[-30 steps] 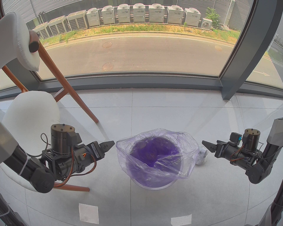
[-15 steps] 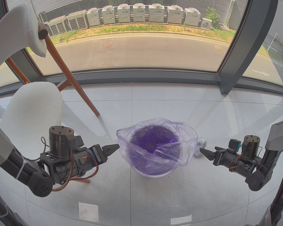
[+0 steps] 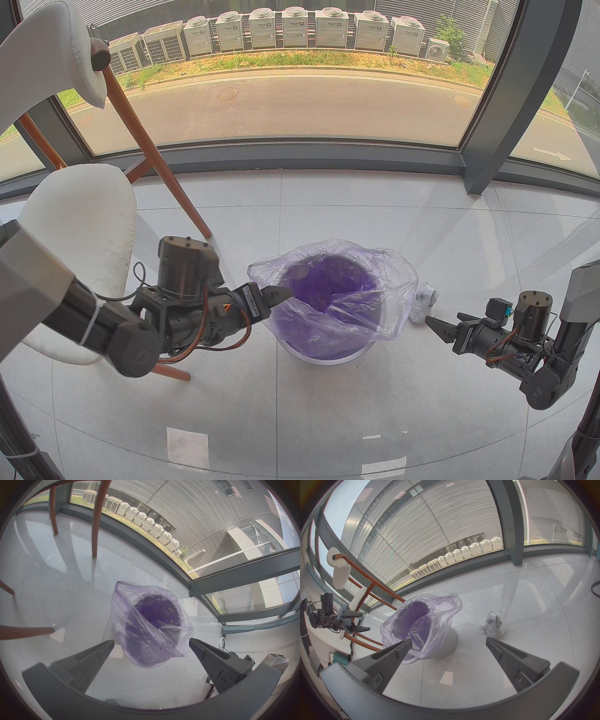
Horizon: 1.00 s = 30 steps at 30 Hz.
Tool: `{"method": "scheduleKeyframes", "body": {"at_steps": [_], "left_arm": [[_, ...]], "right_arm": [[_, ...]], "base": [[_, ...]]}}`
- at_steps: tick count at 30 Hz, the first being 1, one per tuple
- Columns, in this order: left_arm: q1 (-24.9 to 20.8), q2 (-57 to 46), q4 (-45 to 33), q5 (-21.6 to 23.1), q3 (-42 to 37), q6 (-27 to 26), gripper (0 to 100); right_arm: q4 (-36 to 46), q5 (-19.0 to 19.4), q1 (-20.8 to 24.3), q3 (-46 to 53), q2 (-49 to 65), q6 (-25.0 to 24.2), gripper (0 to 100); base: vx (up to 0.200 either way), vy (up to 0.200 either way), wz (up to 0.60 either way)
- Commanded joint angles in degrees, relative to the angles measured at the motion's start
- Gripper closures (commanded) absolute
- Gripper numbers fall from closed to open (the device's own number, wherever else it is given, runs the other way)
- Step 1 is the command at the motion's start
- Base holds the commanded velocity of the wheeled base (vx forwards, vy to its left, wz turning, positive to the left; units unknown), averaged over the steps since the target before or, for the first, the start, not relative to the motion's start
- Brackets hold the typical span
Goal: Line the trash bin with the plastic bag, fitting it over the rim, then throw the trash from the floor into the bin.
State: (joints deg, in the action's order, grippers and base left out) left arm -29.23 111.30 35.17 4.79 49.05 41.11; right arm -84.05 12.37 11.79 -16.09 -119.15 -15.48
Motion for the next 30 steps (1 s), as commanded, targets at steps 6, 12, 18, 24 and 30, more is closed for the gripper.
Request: {"method": "scheduleKeyframes", "body": {"at_steps": [6,12,18,24,30], "left_arm": [[-2.76,15.09,-6.69,0.13,14.4,-0.06,0],[-2.67,18.95,-15.57,0.13,24.51,-0.15,0],[-2.23,21.06,-21.55,-0.31,32.68,0.11,100],[-2.32,17.28,-22.78,-1.63,31.36,0.03,100],[-2.23,8.06,-30.86,-2.42,23.45,-0.24,100]], "right_arm": [[-4.72,-0.24,0.16,3.52,-2.58,0.19,0],[-5.15,-0.24,0.6,3.44,-3.19,0.1,0],[-5.15,-0.24,0.87,3.44,-3.72,0.1,0],[-5.15,-0.24,0.87,3.44,-3.98,0.19,0],[-5.24,-0.24,0.87,3.44,-4.16,0.19,0]], "base": [[0.0,0.0,0.0],[0.0,0.0,0.0],[0.0,0.0,0.0],[0.0,0.0,0.0],[0.0,0.0,0.0]]}}
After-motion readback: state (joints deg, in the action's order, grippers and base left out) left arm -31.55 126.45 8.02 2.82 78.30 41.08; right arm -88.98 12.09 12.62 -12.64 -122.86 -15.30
